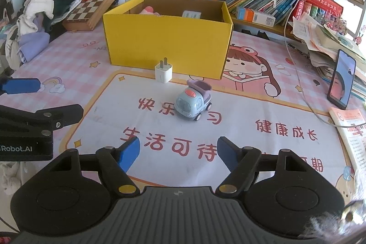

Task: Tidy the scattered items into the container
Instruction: 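Move the left tool toward the white plug charger while the right tool approaches the blue toy car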

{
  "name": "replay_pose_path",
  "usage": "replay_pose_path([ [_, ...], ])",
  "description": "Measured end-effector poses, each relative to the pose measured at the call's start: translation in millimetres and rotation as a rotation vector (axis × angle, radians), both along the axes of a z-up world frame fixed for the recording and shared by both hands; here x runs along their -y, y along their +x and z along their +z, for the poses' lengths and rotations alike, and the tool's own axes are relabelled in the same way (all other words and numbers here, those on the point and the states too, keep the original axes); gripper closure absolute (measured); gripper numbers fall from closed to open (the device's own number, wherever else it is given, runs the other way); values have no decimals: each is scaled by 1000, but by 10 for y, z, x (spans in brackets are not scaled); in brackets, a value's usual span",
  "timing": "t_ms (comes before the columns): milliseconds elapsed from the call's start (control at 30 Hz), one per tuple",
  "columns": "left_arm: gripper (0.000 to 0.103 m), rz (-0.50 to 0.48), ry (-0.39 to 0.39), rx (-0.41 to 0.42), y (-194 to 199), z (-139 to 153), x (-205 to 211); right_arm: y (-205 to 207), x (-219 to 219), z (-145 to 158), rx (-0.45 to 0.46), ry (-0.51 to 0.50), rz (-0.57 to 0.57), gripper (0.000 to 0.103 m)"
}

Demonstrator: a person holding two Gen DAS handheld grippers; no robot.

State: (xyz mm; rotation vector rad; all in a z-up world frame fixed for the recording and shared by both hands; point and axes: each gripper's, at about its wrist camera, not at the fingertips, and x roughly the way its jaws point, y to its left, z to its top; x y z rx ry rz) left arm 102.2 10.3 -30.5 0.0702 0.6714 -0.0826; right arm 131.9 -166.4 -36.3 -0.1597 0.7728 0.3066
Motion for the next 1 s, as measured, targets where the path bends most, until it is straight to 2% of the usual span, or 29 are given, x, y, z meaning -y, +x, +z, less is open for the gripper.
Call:
replay_pose_path([
  [600,9,5,-4,-21,185,-74,-15,200,-31,-53,-27,-3,-1,29],
  [1000,9,-1,-20,-40,415,-122,23,477,-23,-125,-62,-3,10,29],
])
